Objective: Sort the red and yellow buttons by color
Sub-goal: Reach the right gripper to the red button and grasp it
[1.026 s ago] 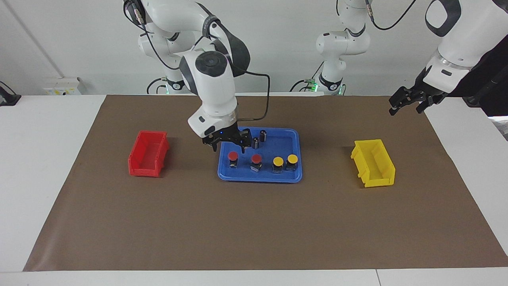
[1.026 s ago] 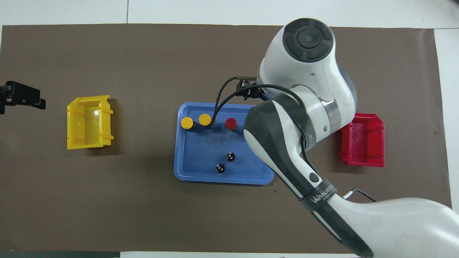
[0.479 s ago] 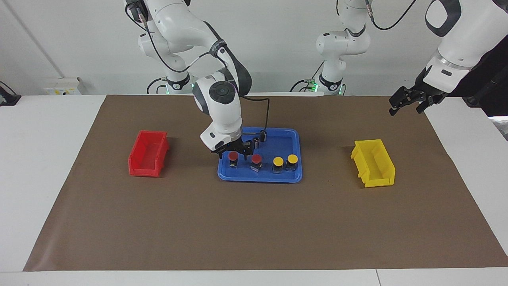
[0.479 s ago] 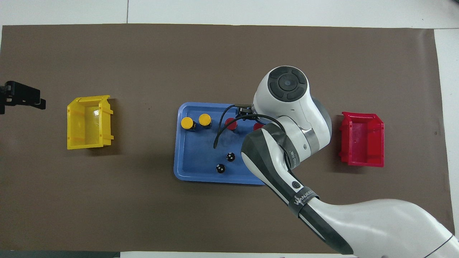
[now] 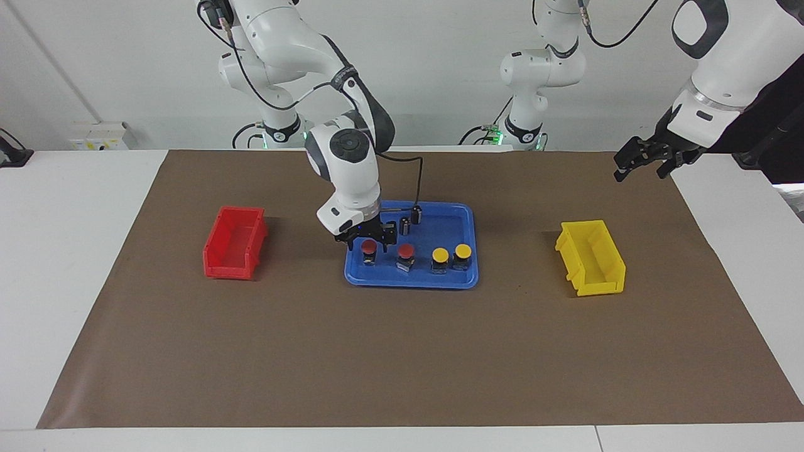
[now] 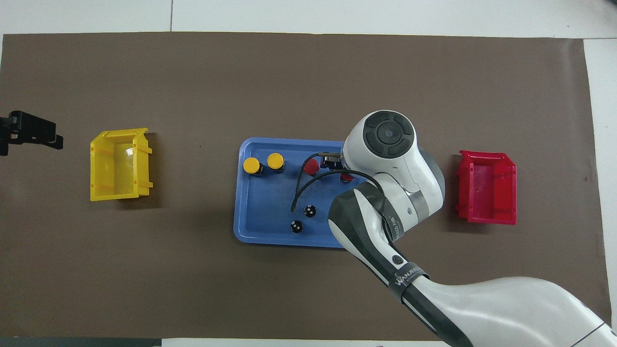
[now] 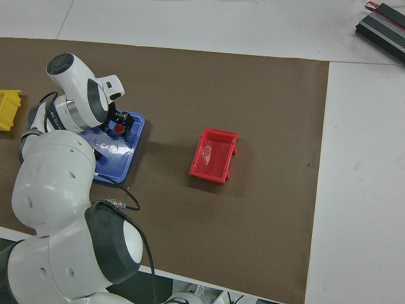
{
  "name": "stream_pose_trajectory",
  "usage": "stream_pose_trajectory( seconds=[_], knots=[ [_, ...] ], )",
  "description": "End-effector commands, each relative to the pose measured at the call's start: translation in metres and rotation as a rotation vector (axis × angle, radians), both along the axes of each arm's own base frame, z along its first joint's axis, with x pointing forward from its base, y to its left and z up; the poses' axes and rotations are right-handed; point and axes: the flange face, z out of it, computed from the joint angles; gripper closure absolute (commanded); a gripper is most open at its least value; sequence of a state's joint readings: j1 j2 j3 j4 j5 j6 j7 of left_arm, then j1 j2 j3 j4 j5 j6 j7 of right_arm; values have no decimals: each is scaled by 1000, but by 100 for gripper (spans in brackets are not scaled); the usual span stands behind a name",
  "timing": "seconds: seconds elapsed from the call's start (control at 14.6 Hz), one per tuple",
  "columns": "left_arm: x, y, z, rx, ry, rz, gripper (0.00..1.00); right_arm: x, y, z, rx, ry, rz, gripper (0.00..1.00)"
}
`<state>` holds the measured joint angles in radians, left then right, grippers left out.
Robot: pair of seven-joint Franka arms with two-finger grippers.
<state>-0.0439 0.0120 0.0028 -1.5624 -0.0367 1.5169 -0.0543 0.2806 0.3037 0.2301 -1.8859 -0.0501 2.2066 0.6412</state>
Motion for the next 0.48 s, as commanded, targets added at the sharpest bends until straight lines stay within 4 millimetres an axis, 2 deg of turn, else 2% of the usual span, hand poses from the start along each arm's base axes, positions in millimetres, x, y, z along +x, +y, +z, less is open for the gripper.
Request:
stream_pose_trajectory(
  seconds=[0.0, 0.21, 0.27, 0.41],
  knots=[
    [-9, 2, 1, 4, 7, 8, 0, -9, 7, -7, 3, -7, 5, 24],
    [-8, 2, 1, 3, 2, 5, 0, -10, 5, -8, -4, 1, 9, 35],
    [-8, 2, 1, 3, 2, 5, 0, -11, 5, -10, -6, 5, 11, 42],
    [-8, 2, 1, 3, 2, 7, 0, -11, 3, -10, -10, 11, 11, 64]
  ],
)
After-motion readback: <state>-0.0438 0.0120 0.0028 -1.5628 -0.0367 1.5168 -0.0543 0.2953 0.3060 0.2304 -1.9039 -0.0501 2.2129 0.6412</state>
